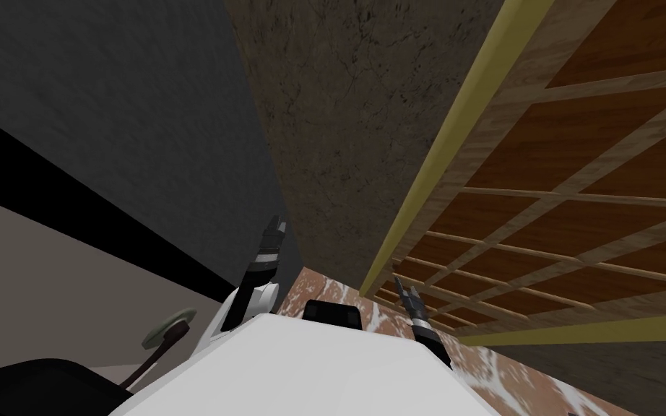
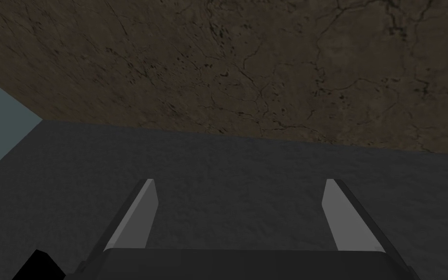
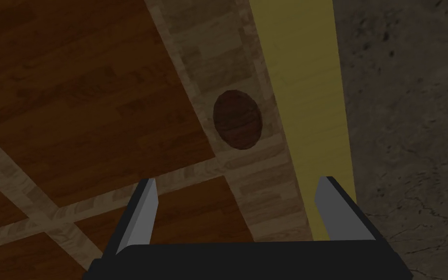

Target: Pull the door open

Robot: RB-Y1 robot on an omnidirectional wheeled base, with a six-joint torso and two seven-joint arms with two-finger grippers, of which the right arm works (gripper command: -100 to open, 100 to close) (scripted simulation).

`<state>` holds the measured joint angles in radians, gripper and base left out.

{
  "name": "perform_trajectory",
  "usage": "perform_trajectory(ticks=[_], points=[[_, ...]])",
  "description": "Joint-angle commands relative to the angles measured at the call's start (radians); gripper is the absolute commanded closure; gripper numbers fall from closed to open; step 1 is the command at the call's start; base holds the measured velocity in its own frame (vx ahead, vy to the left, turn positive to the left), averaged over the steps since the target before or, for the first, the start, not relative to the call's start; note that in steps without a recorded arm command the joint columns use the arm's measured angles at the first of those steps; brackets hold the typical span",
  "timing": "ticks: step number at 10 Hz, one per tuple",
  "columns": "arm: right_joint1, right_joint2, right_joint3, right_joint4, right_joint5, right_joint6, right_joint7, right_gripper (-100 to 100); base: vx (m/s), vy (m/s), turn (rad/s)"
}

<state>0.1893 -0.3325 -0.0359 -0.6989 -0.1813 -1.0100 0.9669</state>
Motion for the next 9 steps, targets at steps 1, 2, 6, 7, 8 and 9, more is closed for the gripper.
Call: perform_trajectory(ticks=[1, 2, 6, 7, 8, 9], points=[[0.010, -0.002, 0.000, -0.008, 0.003, -0.004, 0.038, -100, -0.002, 0.040, -0.023], [0.021, -0.009, -0.001, -0.007, 0.008, -0.015, 0.073, -100, 0.000, 0.035, -0.023], [0.051, -0.028, -0.002, -0.005, 0.021, -0.043, 0.171, -100, 0.000, 0.039, -0.034], [0.061, -0.033, -0.002, -0.004, 0.025, -0.052, 0.197, -100, 0.002, 0.049, -0.048], [0.068, -0.038, -0.002, -0.003, 0.028, -0.059, 0.218, -100, 0.001, 0.053, -0.029], [0.075, -0.042, -0.002, -0.003, 0.031, -0.066, 0.236, -100, 0.001, 0.053, -0.036]])
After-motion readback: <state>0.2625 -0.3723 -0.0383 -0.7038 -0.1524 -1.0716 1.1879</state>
